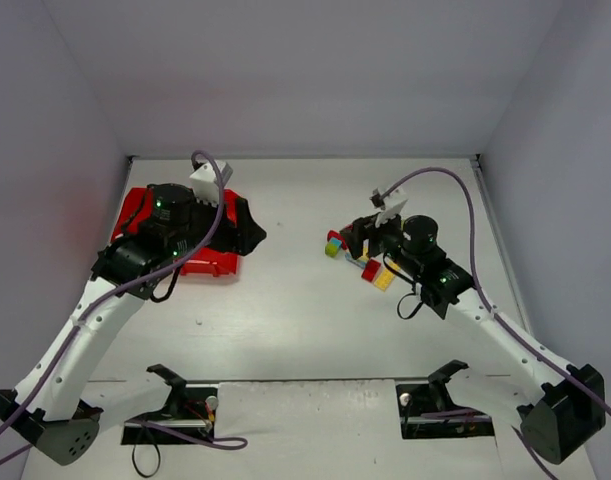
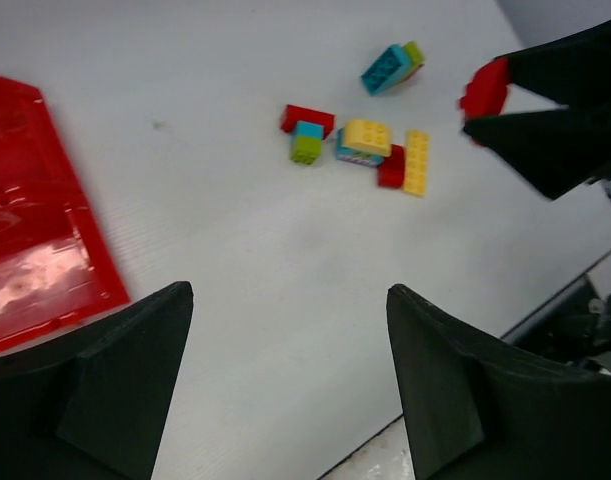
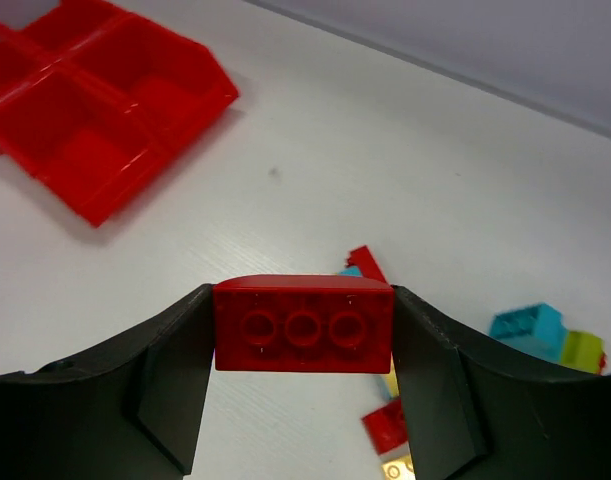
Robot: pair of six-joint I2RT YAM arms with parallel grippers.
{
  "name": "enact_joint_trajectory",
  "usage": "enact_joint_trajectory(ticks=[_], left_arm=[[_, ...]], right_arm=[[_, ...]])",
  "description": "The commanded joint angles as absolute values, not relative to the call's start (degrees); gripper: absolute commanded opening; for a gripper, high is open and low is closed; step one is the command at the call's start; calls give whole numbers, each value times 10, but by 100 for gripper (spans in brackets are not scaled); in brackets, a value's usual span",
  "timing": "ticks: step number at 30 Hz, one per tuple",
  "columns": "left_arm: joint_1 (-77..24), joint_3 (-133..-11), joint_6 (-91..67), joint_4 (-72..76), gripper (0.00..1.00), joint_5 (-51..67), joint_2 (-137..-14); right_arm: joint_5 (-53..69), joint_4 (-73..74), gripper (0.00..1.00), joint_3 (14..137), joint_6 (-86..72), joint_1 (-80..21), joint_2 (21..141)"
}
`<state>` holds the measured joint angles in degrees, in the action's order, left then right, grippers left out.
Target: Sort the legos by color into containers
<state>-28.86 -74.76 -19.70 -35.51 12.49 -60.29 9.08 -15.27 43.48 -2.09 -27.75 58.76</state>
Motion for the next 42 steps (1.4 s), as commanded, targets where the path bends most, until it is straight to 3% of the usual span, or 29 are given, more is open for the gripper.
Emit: enact_joint_trajectory(ticks=[1,9,18,27,28,33,35,40,42], left_arm=[[-287,-796,-247,-331,72,222,-622],[-287,-814,-304,-310,72,294,-675],[-299,-795,-326,-285,72,336,-716],[-335,-764,-338,-243,60,345,-760],[-349,-760,-338,-239,54,350,-778],[-357,-757,-339,-228,47,356,-794],[-361,-756,-341,-220,38,366,-800],[-364,-753,-343,-214,5,368,-807],[-364,-750,-342,-215,0,361,-804]], right_arm=[[122,-221,8,442,48,-334,588],[132,-229,7,472,98,-443,611],[134,-242,8,481,113,-481,629],[135,-255,9,480,108,-489,636],[135,-256,10,479,110,-489,638],[138,-258,10,476,108,-489,638],[139,-261,10,475,107,-489,636],[134,-265,12,466,107,-489,635],[126,-266,22,463,106,-489,636]])
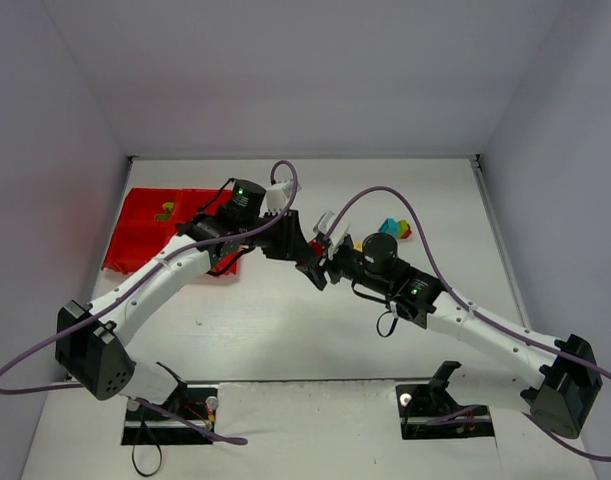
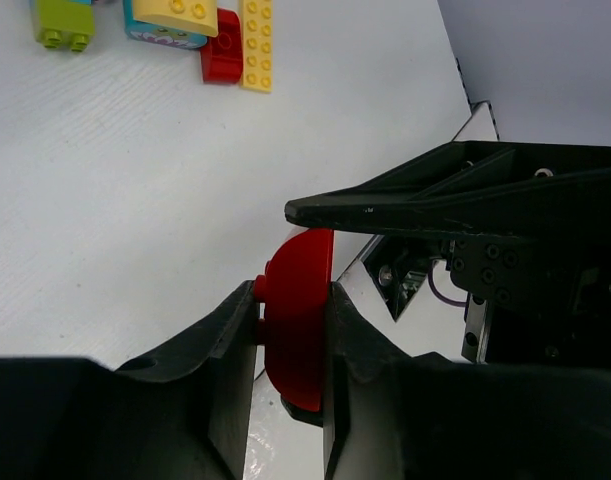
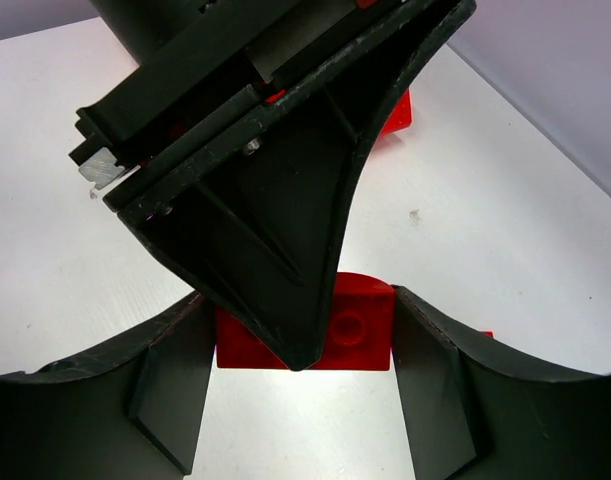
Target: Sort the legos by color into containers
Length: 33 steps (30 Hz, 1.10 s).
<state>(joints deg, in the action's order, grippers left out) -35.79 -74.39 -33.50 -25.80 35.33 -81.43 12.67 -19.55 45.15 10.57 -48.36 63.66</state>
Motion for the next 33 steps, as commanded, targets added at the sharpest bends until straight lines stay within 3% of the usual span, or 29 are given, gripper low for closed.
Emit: enact_joint_trajectory(ticks=[1,2,4,6,11,15,21,29,33], left_arm=[[-362,-750,-339,-217,0,348,-798],[-360,-749,-336,-221,0,338,-795],[-354,-747,-323,-242,0,318,-783],[-332,-744,-313,-271,0,289,-774],[-194,-717,-273,-337,0,214,-728],[-71,-710,-249,-381,0,123,-714],[74,-716,-267,-377,0,20,-757],[155,-763,-305,-323,3,-24,-883],[156,-799,-314,-316,17,-28,-945]], right_arm=[[120,-265,29,461,105,-489,639],[115,-265,49,461,104,-488,641],[99,-265,66,458,99,-486,645],[95,-265,78,454,90,-481,648],[95,-265,90,442,55,-433,650],[99,-266,91,425,23,-384,643],[3,-248,91,409,-3,-359,644],[-38,-243,91,396,-56,-334,642],[-46,-233,91,398,-70,-320,649]])
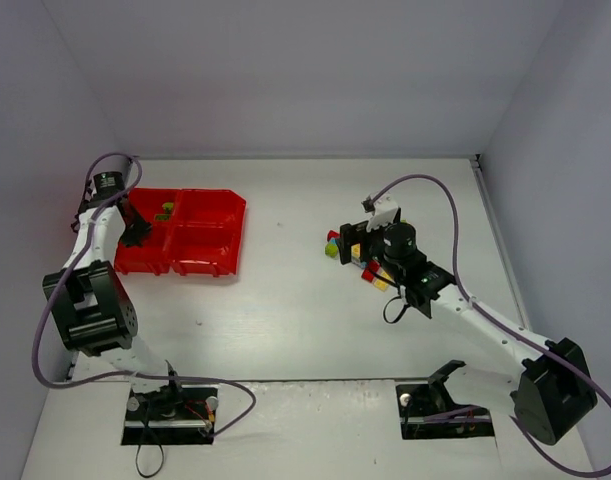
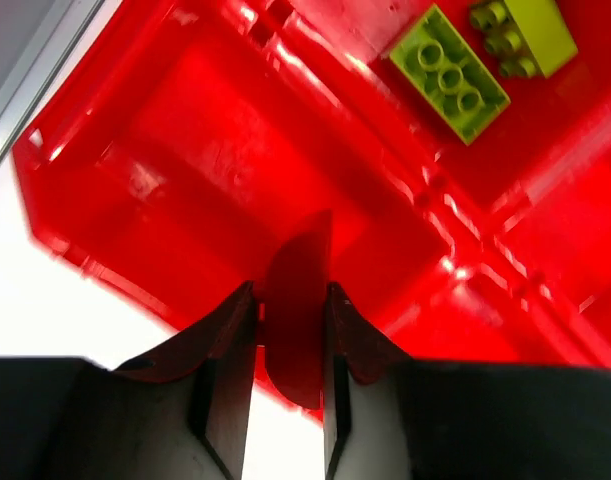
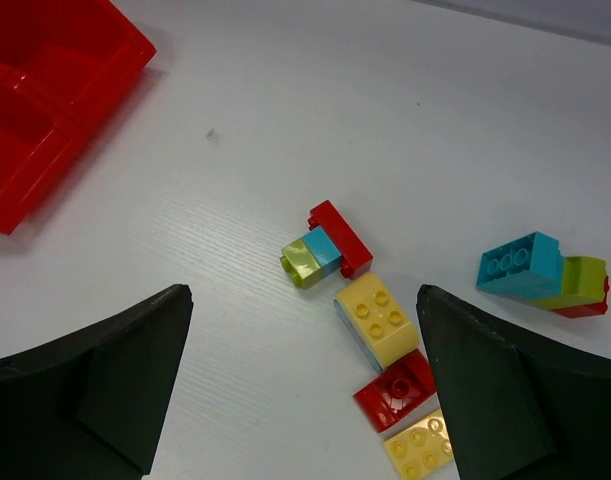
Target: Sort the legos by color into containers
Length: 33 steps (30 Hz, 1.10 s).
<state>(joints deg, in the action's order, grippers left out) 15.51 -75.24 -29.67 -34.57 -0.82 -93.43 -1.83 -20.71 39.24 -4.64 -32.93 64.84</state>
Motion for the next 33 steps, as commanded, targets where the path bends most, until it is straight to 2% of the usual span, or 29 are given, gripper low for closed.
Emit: enact_joint_trajectory(ticks=[1,2,3,6,10,11,18,24,27,33], left_arm=[[156,-807,-316,-320,21,-32,-956],[156,-818,-318,-323,24,-35,-973],[156,-822,-319,-327,31,-41,-980],[156,-825,-323,-329,41,-36,-991],[156,-810,-332,-330,61,-31,-962],[156,-804,-333,-324,62,-17,-952],[116,-745,-320,-293,66,85,-819],[-33,-716,-239,-301,66,105,-713],[-61,-697,-224,-300,66,113,-688],[-72,-643,-211,-289,66,126,-642]], right_arm=[[-46,-232,91,398,-71,-319,650],[-46,-230,91,398,-73,-317,650],[-45,-229,91,398,-73,-315,650],[-49,-227,91,399,-75,-310,655],[-54,-222,91,403,-81,-298,673],[-54,-218,91,405,-83,-294,678],[-69,-169,87,427,-110,-261,745],[-46,-131,82,446,-119,-224,799],[-42,-118,81,450,-132,-224,808],[-42,-116,64,446,-199,-225,833]])
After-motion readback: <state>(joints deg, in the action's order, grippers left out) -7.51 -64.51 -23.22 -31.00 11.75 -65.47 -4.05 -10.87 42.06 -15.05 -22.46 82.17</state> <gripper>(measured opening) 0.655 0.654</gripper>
